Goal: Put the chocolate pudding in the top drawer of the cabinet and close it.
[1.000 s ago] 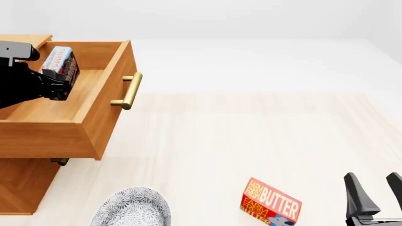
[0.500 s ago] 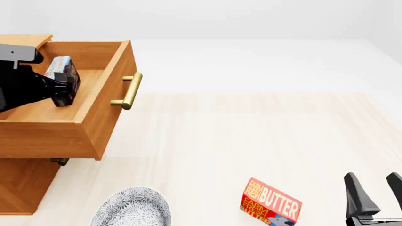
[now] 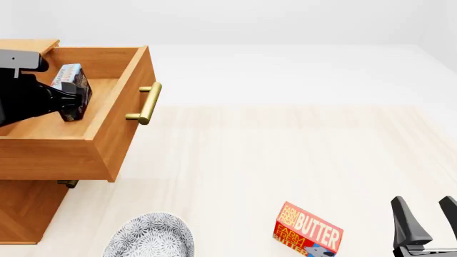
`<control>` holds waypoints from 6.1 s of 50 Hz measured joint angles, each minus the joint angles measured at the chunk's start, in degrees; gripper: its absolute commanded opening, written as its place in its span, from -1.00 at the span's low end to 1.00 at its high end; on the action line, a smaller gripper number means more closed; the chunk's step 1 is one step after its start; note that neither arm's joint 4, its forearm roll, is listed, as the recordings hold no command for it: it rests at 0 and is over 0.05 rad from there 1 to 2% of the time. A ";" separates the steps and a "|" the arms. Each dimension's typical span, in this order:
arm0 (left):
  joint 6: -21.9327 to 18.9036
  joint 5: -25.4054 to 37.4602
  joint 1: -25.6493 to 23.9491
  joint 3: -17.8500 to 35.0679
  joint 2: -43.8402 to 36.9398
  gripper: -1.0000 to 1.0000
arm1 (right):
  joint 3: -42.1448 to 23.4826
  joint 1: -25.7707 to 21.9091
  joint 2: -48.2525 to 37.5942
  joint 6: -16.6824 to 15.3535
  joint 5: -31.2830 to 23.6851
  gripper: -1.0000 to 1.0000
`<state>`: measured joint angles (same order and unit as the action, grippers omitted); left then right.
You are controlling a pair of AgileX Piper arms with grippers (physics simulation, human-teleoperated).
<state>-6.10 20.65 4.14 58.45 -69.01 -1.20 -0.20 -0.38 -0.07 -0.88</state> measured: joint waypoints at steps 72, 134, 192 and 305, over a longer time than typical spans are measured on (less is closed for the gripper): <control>0.02 14.05 -11.88 7.39 15.69 1.00 | 0.00 0.00 0.01 0.00 -0.01 1.00; 8.07 11.77 -33.12 18.35 -1.37 1.00 | 0.00 0.00 0.00 0.00 -0.01 1.00; 24.01 5.11 -42.38 14.37 -7.26 1.00 | 0.00 0.00 0.00 0.00 -0.01 1.00; 28.99 -4.13 -32.52 4.37 -7.91 1.00 | 0.00 0.00 0.00 -0.01 -0.01 1.00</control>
<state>22.90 16.52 -28.37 62.82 -76.93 -1.20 -0.20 -0.38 -0.07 -0.89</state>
